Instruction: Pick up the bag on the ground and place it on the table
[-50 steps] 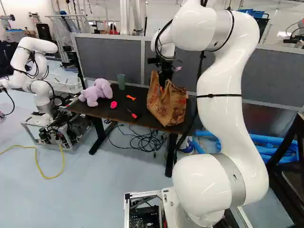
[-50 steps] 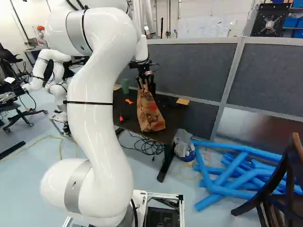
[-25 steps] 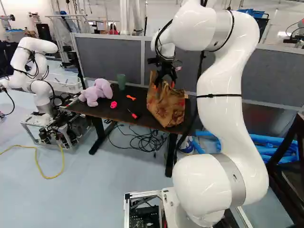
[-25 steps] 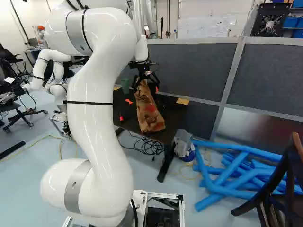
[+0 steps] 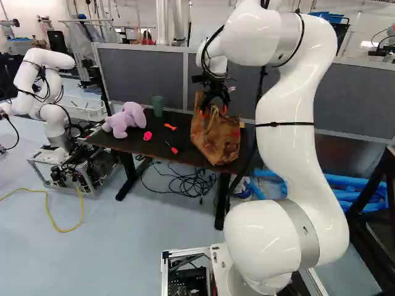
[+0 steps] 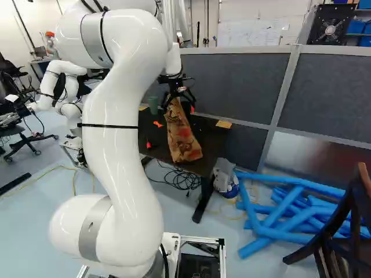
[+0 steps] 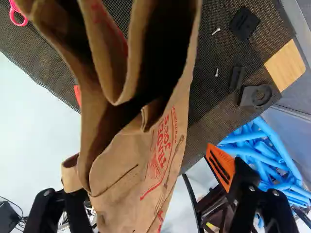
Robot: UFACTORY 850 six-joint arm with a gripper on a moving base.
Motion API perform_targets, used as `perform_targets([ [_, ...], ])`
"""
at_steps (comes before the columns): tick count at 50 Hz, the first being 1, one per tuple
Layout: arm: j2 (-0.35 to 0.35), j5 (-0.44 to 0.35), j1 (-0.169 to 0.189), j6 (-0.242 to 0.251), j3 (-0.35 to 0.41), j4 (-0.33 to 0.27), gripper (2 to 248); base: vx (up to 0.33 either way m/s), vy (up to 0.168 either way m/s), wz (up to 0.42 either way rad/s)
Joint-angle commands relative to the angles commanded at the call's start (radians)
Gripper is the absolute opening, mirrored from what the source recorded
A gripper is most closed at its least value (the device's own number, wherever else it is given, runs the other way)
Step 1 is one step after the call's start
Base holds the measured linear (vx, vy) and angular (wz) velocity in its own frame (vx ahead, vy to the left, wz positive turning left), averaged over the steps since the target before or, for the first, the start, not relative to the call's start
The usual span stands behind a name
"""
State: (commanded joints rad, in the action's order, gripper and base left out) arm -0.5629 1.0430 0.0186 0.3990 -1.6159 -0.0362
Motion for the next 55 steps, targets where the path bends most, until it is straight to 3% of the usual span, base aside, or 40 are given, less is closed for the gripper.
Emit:
perform_targets([
  [21,0.030,0.000,0.000,0.000,0.005,0.000,247,0.000,0.000,0.000],
  [55,0.144,0.045,-0.018,0.000,0.047,0.000,247,0.000,0.000,0.000],
])
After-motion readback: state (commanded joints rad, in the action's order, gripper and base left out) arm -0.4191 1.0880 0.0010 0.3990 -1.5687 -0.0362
